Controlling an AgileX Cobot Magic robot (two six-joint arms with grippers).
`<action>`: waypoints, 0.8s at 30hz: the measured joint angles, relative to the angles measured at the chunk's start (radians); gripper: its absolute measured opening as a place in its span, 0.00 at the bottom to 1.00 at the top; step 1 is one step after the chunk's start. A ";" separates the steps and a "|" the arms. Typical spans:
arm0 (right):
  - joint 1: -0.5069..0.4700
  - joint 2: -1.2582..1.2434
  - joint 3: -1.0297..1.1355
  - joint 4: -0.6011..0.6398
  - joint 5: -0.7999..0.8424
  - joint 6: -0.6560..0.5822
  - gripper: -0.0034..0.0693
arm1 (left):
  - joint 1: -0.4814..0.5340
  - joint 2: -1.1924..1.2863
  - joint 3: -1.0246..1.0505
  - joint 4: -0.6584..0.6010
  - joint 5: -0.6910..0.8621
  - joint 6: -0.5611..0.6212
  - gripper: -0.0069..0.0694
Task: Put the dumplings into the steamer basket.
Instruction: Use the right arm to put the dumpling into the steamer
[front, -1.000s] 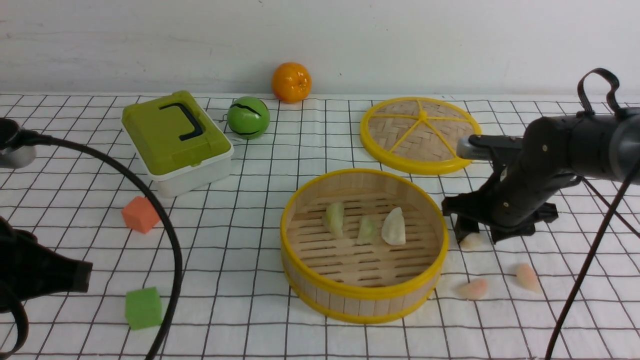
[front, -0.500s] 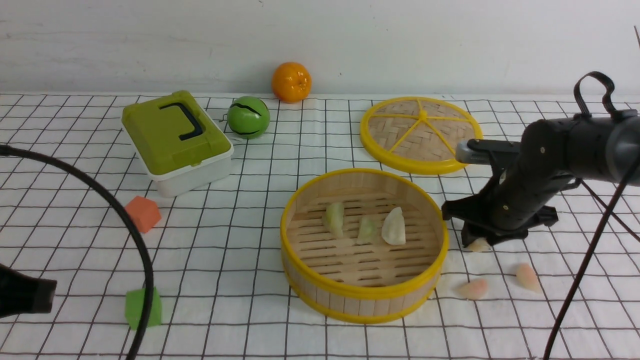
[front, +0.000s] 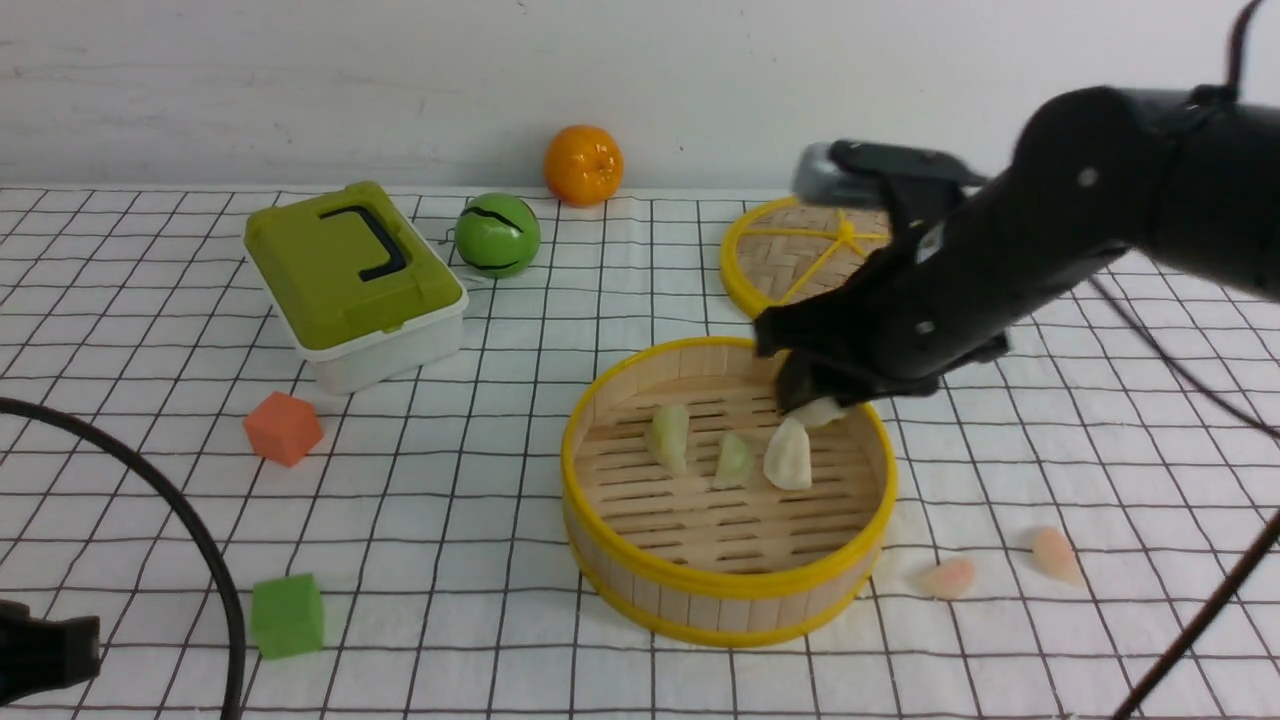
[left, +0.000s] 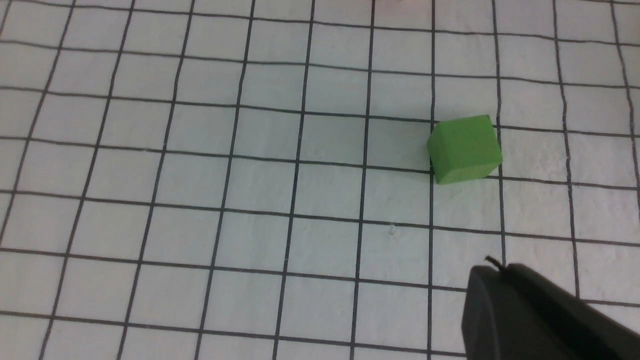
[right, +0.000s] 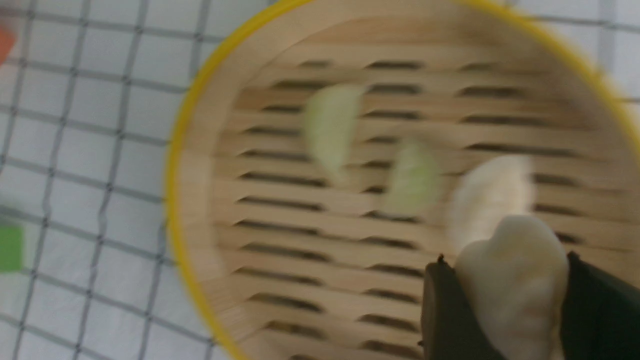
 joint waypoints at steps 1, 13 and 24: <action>0.044 0.027 0.000 0.008 -0.028 0.005 0.43 | 0.000 0.000 0.007 0.001 -0.011 -0.012 0.07; 0.116 0.224 0.001 0.011 -0.210 0.116 0.43 | 0.000 -0.003 0.011 -0.002 -0.046 -0.045 0.07; 0.106 0.225 0.001 0.008 -0.220 0.143 0.57 | 0.000 -0.003 0.011 -0.002 -0.065 -0.045 0.07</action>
